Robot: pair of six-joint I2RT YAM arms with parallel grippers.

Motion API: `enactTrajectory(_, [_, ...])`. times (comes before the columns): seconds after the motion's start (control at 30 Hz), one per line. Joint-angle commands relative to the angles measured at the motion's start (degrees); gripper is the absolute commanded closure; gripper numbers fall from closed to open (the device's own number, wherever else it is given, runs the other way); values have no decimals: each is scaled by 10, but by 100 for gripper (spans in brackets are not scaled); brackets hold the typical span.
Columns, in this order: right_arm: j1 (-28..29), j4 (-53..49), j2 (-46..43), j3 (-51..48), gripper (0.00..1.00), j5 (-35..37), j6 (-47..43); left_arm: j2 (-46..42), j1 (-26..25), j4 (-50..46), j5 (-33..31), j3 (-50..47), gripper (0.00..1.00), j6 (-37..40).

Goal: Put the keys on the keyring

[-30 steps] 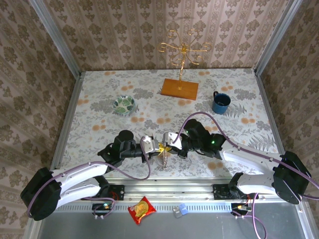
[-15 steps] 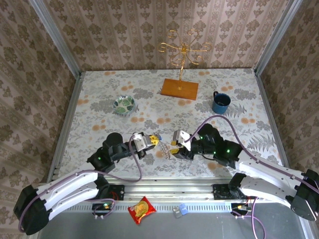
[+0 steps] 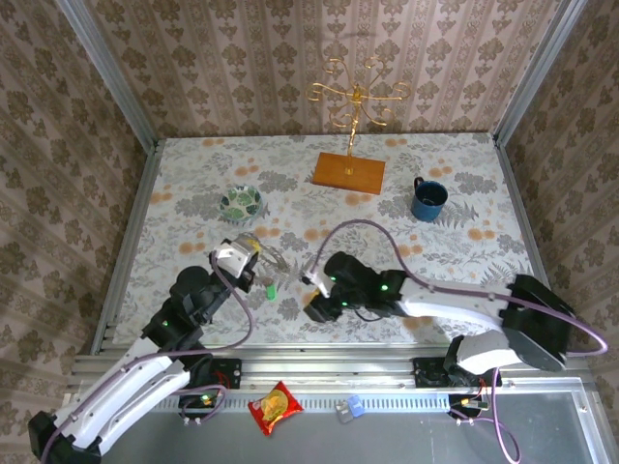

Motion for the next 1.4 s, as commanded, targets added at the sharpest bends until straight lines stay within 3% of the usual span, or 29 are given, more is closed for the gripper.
enactTrajectory(0.0, [16,-30,66,75,59,21,54,-27,24,-59,-74,11,100,-42])
enactTrajectory(0.27, [21,-149,217,248,58,89,100,-76,52,-108,-193,12,100,-63])
enactTrajectory(0.5, [16,-165,300,322,59,110,207,-111,58,-143,-255,19,100,-60])
enactTrajectory(0.73, [20,-202,357,396,60,156,337,-115,61,-144,-257,18,100,-58])
enactTrajectory(0.97, [22,-266,398,458,61,205,407,-115,62,-143,-249,15,100,-53])
enactTrajectory(1.37, [23,-277,448,507,62,170,480,-111,63,-136,-238,10,100,-51])
